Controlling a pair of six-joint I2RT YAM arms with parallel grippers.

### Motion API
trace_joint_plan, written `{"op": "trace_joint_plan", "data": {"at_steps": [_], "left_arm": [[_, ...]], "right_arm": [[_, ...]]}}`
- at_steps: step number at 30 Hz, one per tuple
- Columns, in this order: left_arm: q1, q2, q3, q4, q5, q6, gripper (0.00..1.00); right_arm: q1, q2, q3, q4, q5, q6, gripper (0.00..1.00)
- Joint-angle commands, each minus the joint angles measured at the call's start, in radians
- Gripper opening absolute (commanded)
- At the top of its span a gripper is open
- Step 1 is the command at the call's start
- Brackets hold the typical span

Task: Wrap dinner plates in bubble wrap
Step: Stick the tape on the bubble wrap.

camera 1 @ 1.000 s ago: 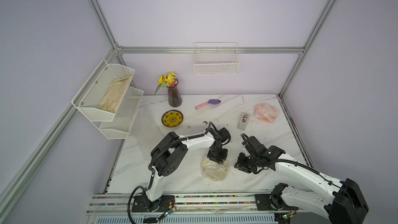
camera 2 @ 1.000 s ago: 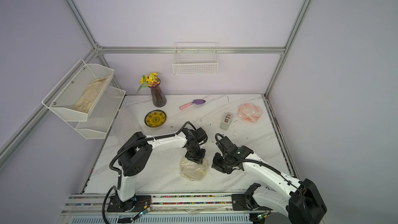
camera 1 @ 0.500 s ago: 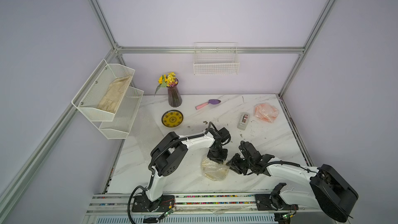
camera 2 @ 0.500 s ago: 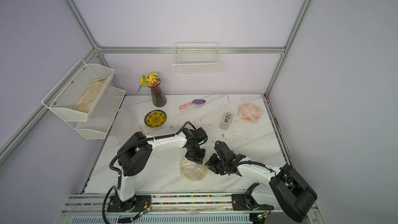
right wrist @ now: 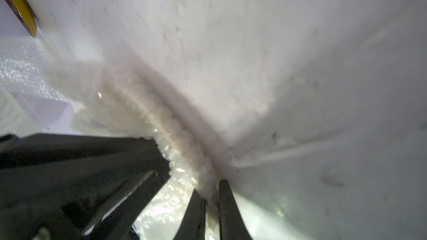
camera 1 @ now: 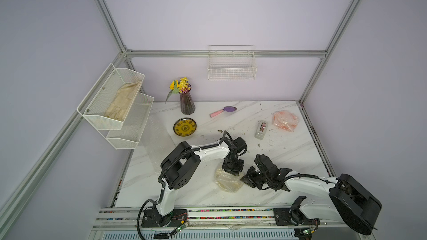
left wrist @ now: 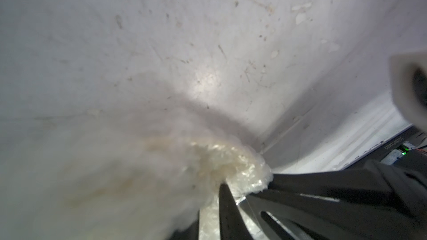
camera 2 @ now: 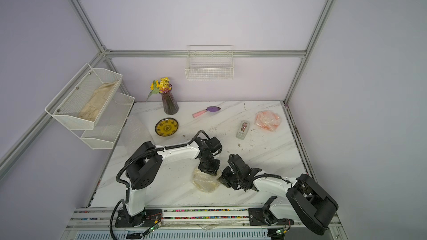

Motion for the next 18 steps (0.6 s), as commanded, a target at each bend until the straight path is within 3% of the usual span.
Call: {"op": "trace_joint_plan", "data": {"at_steps": [1, 11, 18], "left_arm": [[0.009, 0.074, -0.127, -0.073, -0.175, -0.026, 0.2], [0.057, -0.236, -0.051, -0.137, -0.13, -0.017, 0.43], [0.095, -0.241, -0.235, -0.094, -0.056, 0.055, 0.39]], "right_arm": [[0.003, -0.035, -0.054, -0.088, 0.056, 0.06, 0.06], [0.003, 0.016, 0.05, -0.185, 0.118, -0.027, 0.01], [0.0, 0.123, 0.203, -0.27, 0.109, -0.138, 0.0]]}}
